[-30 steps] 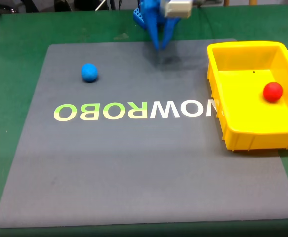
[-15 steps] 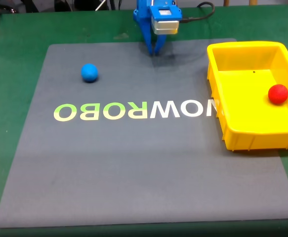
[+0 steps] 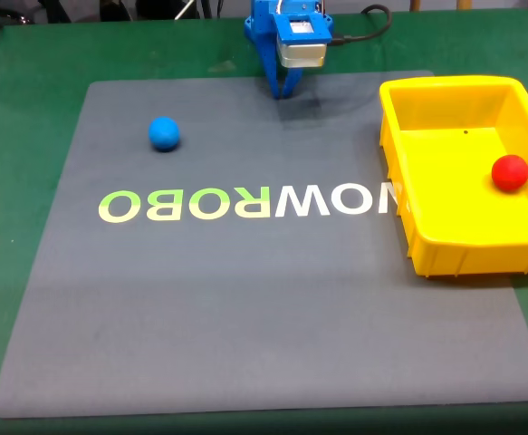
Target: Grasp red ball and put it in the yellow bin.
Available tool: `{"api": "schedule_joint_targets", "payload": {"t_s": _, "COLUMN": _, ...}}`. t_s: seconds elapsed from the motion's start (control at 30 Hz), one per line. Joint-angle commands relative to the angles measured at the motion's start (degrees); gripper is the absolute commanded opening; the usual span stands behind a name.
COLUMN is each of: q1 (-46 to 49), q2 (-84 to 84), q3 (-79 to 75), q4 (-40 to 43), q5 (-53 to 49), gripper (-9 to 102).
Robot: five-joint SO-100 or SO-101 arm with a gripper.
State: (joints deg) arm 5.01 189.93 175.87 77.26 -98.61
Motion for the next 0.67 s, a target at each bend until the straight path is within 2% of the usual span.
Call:
{"api": "schedule_joint_targets", "payload": {"t_s": 0.0, "q1": -1.58, "q2": 0.53, "q3": 1.76, "q4": 0.88, "q5": 1.23, "gripper": 0}}
{"api": "schedule_joint_targets", "payload": {"t_s": 0.63, "q1": -1.41, "q2": 0.53, "q3": 1.76, "q4": 1.05, "q5": 0.7, "gripper": 0}}
